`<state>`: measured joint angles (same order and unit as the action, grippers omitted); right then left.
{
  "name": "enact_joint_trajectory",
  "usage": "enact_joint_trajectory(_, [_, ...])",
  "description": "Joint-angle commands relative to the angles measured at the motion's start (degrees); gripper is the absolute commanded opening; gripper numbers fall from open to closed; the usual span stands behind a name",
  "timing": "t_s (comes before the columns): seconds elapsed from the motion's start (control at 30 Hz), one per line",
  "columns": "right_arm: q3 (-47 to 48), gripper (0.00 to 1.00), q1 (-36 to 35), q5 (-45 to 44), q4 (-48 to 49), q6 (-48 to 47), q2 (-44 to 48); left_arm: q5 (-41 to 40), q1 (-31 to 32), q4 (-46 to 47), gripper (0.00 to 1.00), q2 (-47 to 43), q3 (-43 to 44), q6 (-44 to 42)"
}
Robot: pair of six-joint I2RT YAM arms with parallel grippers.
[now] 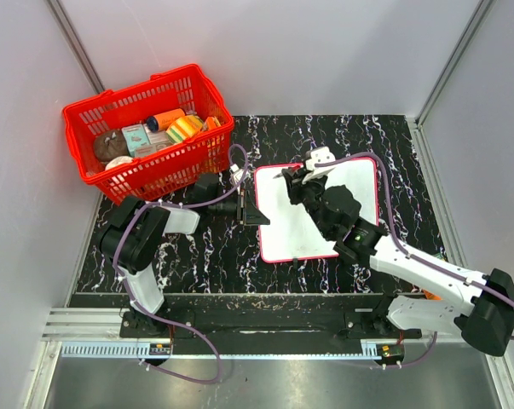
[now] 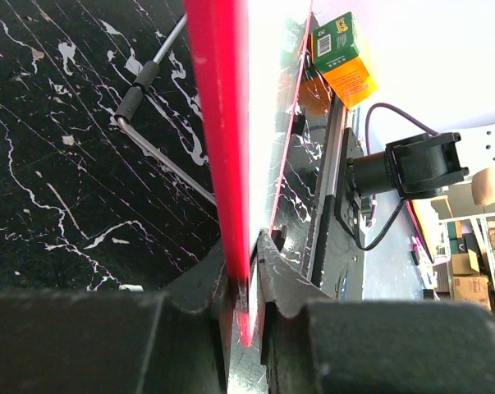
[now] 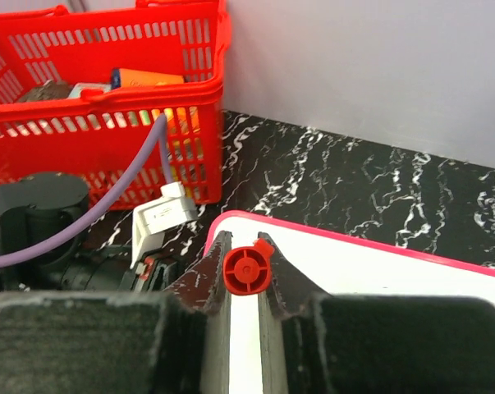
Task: Write a sentence on the whiteboard
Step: Write on the whiteboard with the whiteboard.
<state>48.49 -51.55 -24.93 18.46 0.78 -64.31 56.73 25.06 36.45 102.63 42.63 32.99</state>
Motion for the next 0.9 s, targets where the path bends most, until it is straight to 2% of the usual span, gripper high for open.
enact_joint_trajectory(0.0, [0.3,0.00,-0.1,-7.7,7.0,-3.7,-0.3,-2.1,0.6,-2.1,0.00,-1.0,0.4,-4.7])
enact_joint_trajectory(0.17, [0.0,0.00,1.1,-4.3,6.7,-3.1,0.0,-1.8,0.5,-2.2,0.00,-1.1,0.3,-4.9])
enact_joint_trajectory(0.27, [0.0,0.00,6.8,5.4,4.2,1.7,1.6,-2.0,0.5,-2.2,0.00,-1.2,0.3,-4.9])
enact_joint_trajectory(0.3, [-0.1,0.00,8.9,12.6,2.8,4.9,2.3,-1.9,0.5,-2.2,0.00,-1.2,0.3,-4.9])
enact_joint_trajectory(0.4, [-1.2,0.00,13.8,18.3,2.7,5.6,4.4,-1.9,0.6,-2.2,0.00,-1.1,0.3,-4.8])
enact_joint_trajectory(0.67, [-2.5,0.00,13.8,20.3,0.4,4.7,6.0,-1.7,0.5,-2.0,0.00,-0.6,0.5,-4.6])
enact_joint_trajectory(0.87, [-1.8,0.00,13.7,20.3,-0.5,5.7,2.8,-1.3,0.5,-1.7,0.00,-0.3,0.7,-4.2])
